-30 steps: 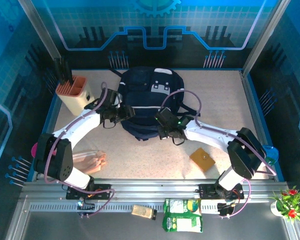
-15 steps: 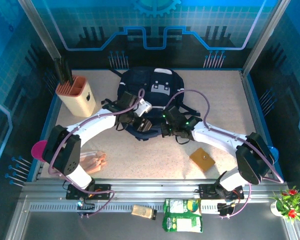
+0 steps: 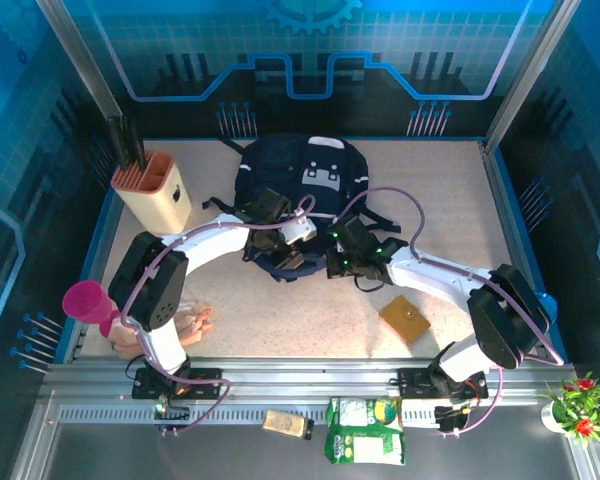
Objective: Pack the student bag
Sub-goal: Zip the student bag at the top-center of the table.
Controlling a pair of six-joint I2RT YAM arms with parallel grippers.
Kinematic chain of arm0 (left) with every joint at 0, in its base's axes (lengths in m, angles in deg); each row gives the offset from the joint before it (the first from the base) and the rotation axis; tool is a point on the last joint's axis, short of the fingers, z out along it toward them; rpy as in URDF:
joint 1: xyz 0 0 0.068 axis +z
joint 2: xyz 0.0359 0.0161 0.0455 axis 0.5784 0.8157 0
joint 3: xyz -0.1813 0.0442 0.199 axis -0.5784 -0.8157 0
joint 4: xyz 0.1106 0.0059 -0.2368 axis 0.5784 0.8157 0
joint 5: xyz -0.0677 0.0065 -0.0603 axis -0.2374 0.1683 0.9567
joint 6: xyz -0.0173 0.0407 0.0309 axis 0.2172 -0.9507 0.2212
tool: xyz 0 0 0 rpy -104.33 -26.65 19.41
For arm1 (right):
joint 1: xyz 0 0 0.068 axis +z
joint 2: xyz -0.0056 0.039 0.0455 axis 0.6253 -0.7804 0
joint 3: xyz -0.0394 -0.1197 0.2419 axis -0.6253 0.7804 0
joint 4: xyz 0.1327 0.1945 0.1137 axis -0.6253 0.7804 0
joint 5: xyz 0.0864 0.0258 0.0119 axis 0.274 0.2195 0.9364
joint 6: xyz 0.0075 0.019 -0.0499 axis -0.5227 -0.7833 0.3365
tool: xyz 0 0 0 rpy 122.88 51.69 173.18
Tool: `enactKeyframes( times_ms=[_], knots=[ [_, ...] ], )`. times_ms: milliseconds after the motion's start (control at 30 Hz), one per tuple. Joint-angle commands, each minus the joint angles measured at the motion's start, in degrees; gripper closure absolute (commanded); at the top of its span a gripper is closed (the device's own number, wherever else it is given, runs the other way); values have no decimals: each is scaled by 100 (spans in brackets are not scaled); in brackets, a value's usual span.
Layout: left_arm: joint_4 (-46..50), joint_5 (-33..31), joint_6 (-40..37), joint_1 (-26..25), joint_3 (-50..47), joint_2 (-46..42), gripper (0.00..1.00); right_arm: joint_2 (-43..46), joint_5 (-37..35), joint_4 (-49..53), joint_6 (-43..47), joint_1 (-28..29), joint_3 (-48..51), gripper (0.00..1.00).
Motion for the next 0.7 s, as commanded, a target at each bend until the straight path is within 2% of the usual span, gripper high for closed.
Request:
enactKeyframes(
  times_ms=[0, 100, 233, 367, 533, 667],
  knots=[
    [-83, -312, -211, -53, 99, -10, 77, 159, 392, -153, -151, -204, 280, 94],
    [-138, -106, -212, -57, 33, -210, 86, 162, 518, -420, -6, -354, 404, 70],
    [-186, 233, -172, -43, -52, -459, 91, -5, 612, -548, 436, -438, 325, 56],
    [-243, 452, -126, -40, -106, -610, 93, -266, 853, -653, 873, -459, 142, 53],
    [-258, 517, -125, -3, -150, -737, 93, -490, 572, -889, 1088, -519, 115, 51],
    [-201, 602, -143, 32, -176, -813, 93, -451, 596, -1212, 1104, -640, 115, 43]
  ],
)
